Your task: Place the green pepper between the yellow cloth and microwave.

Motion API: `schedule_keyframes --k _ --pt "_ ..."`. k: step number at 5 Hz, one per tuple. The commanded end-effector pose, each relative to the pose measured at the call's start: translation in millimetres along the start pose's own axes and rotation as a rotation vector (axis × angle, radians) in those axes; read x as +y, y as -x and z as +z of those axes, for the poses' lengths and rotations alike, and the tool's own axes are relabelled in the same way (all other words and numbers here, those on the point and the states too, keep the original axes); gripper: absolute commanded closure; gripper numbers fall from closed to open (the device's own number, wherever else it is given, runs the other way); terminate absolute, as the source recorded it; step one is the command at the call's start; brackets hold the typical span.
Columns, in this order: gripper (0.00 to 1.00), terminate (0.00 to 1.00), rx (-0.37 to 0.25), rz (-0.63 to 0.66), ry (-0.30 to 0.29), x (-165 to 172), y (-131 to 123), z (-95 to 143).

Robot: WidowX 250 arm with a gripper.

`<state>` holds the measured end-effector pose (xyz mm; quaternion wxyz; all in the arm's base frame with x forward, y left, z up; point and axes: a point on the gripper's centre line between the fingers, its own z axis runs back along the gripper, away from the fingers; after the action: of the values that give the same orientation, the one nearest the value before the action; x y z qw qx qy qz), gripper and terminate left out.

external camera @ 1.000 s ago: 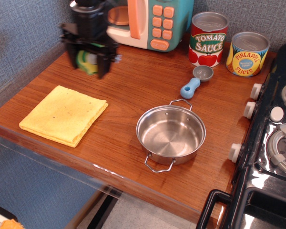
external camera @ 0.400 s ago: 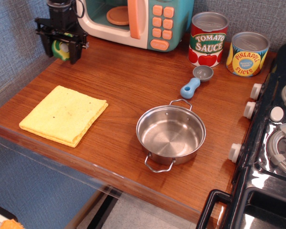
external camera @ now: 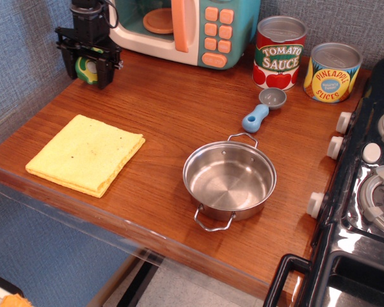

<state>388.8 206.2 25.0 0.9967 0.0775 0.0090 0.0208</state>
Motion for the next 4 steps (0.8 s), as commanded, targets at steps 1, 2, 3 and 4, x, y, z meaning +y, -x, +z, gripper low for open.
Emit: schedule_keyframes --k 1,2,3,4 --pt "1.00 0.00 -0.042 -0.060 -0.047 -22.7 1.5 25.0" --pt "0.00 0.00 -0.021 0.000 -0.058 -25.8 0.2 26.3" --pt "0.00 0.00 -0.050 0.025 -0.094 -18.6 2.1 42.0" --pt "0.00 0.00 -0.111 0.013 -0.092 -12.8 8.4 69.2"
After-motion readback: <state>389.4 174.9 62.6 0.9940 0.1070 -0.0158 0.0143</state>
